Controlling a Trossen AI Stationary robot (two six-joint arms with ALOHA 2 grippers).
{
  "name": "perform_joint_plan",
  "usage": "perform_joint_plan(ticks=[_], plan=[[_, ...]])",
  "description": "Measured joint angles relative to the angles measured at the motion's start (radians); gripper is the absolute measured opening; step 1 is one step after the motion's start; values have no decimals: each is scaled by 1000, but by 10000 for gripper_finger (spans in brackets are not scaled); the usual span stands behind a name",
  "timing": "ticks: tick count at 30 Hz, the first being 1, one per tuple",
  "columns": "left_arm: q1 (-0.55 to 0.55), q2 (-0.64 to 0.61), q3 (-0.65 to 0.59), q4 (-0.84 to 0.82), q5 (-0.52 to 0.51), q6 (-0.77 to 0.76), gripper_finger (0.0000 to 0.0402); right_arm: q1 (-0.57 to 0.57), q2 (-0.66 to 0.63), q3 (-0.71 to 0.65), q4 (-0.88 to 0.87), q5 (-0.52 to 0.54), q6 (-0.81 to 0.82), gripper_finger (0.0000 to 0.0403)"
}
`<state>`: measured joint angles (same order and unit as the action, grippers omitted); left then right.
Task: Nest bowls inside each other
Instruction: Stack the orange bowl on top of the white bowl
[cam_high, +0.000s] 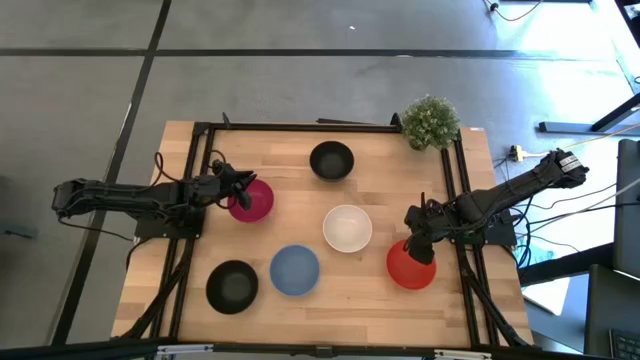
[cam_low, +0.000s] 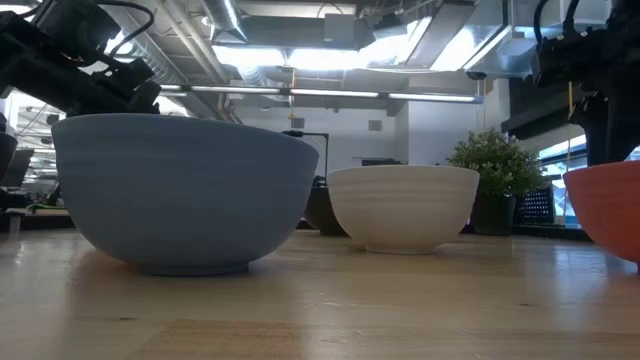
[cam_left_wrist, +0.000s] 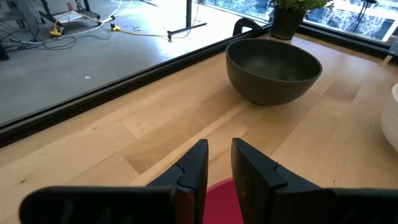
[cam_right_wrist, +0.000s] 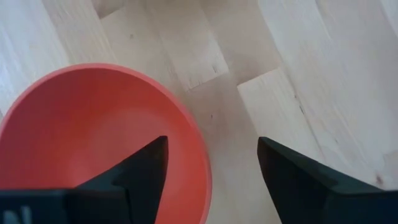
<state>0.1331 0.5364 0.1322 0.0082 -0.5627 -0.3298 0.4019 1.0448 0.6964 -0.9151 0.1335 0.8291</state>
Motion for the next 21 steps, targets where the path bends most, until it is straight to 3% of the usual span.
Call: perform_joint_plan(ticks=[21], plan=[[0, 0, 0, 0, 0, 0, 65, 0, 0, 0, 61, -57, 33, 248]])
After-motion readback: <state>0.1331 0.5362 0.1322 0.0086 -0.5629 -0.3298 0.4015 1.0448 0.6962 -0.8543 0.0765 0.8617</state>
